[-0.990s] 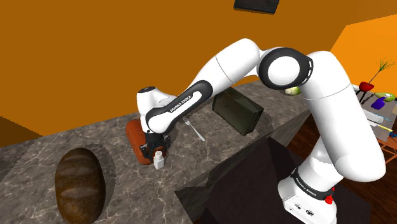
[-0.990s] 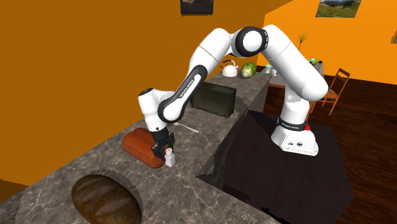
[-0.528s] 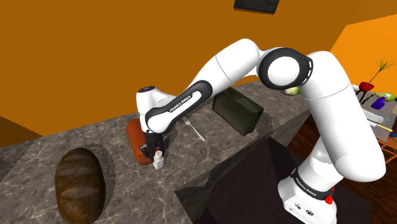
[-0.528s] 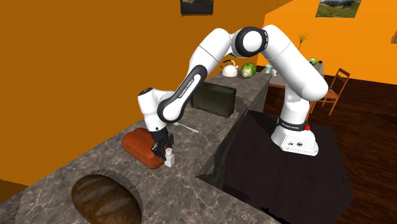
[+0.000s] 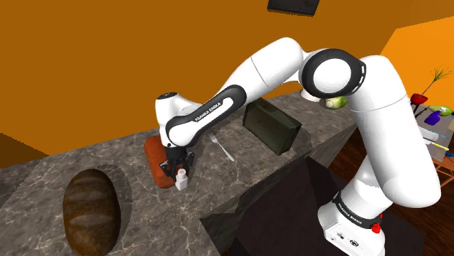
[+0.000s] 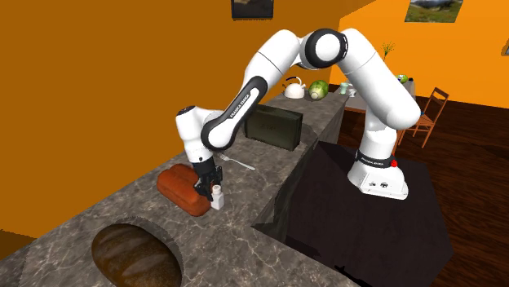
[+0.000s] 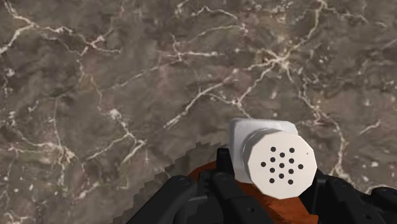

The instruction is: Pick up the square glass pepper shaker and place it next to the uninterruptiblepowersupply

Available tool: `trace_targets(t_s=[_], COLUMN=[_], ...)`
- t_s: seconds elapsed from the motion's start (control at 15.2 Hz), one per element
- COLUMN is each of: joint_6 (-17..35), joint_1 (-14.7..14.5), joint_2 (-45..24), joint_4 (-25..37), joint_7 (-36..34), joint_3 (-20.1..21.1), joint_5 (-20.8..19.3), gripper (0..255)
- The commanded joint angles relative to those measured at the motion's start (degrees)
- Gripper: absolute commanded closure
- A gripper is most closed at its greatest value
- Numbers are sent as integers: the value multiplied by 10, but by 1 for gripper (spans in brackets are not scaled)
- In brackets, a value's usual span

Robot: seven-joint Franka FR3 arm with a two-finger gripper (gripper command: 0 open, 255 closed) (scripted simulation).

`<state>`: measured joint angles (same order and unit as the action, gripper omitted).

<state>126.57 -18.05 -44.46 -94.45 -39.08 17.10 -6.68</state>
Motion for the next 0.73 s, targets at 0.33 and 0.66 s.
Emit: trace_targets(t_s=[0.33,0.66], joint_6=[-32,-57], joint_1=[7,11], joint_2=[40,65], joint_4=[-8,-8], joint_7=[1,2], joint_3=[8,13], joint_5=[9,15], gripper=[255,255])
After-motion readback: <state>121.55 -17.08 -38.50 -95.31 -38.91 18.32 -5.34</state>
